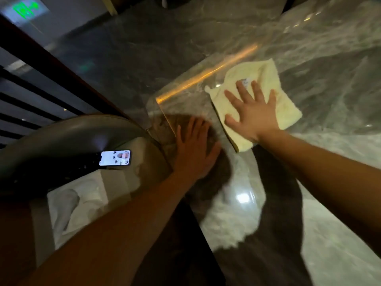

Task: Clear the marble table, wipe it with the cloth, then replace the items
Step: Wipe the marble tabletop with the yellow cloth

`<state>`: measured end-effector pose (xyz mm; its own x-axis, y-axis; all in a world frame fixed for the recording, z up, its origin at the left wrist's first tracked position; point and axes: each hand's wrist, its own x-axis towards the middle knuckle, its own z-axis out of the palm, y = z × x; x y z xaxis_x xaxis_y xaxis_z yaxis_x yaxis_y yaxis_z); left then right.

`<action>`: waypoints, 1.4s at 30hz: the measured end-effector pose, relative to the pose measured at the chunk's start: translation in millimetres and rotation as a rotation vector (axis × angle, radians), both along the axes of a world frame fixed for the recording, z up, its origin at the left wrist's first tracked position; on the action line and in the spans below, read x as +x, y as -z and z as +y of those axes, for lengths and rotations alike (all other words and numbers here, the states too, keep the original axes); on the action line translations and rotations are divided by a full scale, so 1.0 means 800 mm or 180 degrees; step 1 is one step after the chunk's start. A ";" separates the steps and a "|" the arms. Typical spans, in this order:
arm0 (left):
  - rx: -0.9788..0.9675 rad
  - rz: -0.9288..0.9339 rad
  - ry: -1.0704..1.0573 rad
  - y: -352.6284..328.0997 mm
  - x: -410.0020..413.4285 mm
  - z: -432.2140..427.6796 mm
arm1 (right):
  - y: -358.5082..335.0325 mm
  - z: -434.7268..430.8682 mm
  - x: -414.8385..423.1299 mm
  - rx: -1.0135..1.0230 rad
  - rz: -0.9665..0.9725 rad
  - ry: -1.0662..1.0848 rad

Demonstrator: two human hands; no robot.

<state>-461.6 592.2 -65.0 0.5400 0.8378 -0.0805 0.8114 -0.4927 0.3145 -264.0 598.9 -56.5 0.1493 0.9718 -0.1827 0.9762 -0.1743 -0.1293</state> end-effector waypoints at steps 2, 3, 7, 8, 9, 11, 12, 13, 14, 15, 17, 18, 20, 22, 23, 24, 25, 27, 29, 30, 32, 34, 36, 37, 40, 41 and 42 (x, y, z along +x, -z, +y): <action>0.0080 -0.0134 -0.0002 0.003 -0.002 0.001 | -0.004 -0.068 -0.003 -0.0044 0.0088 -0.0185; 0.0070 -0.0196 -0.0031 0.005 -0.001 0.001 | -0.006 -0.105 -0.004 -0.0052 0.0129 -0.0243; 0.0227 -0.0135 -0.0183 0.011 0.004 0.001 | -0.007 -0.272 -0.002 0.0009 0.0148 -0.0470; 0.0217 -0.0097 -0.0137 0.011 0.004 0.001 | -0.007 -0.316 -0.004 0.0003 0.0136 -0.0526; 0.0225 -0.0092 -0.0070 0.012 0.004 0.000 | -0.009 -0.360 -0.008 -0.0019 0.0150 -0.0549; 0.0299 -0.0113 -0.0016 0.010 0.004 -0.003 | -0.014 -0.441 -0.022 -0.0093 0.0200 -0.0528; 0.0343 -0.0126 -0.0026 0.010 0.003 -0.004 | -0.017 -0.477 -0.031 -0.0169 0.0227 -0.0495; 0.0376 -0.0129 -0.0032 0.011 0.003 -0.006 | -0.019 -0.507 -0.040 -0.0266 0.0272 -0.0458; 0.0386 -0.0127 -0.0027 0.012 0.002 -0.007 | -0.021 -0.531 -0.048 -0.0346 0.0316 -0.0429; 0.0384 -0.0123 -0.0013 0.012 0.002 -0.008 | -0.020 -0.547 -0.054 -0.0406 0.0315 -0.0411; 0.0350 -0.0133 0.0004 0.011 0.003 -0.009 | -0.018 -0.557 -0.063 -0.0415 0.0264 -0.0256; 0.0317 -0.0145 -0.0022 0.009 0.004 -0.009 | -0.015 -0.553 -0.065 -0.0395 0.0269 -0.0117; 0.0232 -0.0181 -0.0088 0.010 0.004 -0.009 | -0.009 -0.536 -0.071 -0.0270 0.0229 0.0102; 0.0182 -0.0275 -0.0032 0.010 0.001 -0.007 | -0.004 -0.510 -0.076 -0.0207 0.0186 0.0160; 0.0186 -0.0378 0.0009 0.009 -0.001 -0.006 | -0.005 -0.493 -0.077 -0.0208 0.0217 0.0157; 0.0169 -0.0528 -0.0004 0.007 -0.002 -0.004 | -0.005 -0.474 -0.077 -0.0220 0.0202 0.0126; 0.0129 -0.0701 -0.0077 0.005 -0.003 -0.005 | -0.005 -0.454 -0.078 -0.0169 0.0211 0.0121; -0.0049 -0.0959 -0.0316 -0.001 -0.005 -0.004 | -0.008 -0.401 -0.078 -0.0009 0.0236 0.0155; -0.0279 -0.1073 -0.0409 -0.008 -0.006 0.019 | -0.006 -0.339 -0.080 -0.0025 0.0331 0.0092; -0.0291 -0.1105 -0.0274 -0.010 -0.007 0.041 | -0.002 -0.307 -0.082 -0.0017 0.0296 0.0008; -0.0129 -0.0996 0.0077 -0.014 -0.007 0.097 | 0.009 -0.250 -0.083 0.0120 0.0630 -0.0070; 0.0067 -0.0710 0.0261 -0.014 0.001 0.159 | 0.010 -0.192 -0.090 0.0462 0.1782 0.0483; -0.0076 -0.0672 0.0203 -0.013 0.012 0.199 | 0.016 -0.126 -0.093 0.0678 0.0950 0.0198; -0.0228 -0.0800 0.0145 -0.011 0.016 0.207 | 0.012 -0.092 -0.092 0.0473 0.0378 -0.0057; -0.0101 -0.1101 0.0095 -0.001 0.009 0.205 | 0.018 -0.002 -0.087 0.0396 0.0599 0.0161; 0.0024 -0.0989 0.0158 0.000 0.005 0.204 | 0.015 0.027 -0.086 0.0467 0.0576 0.0185; 0.0049 -0.0872 0.0259 0.000 0.003 0.204 | 0.012 0.053 -0.085 0.0446 0.0536 0.0205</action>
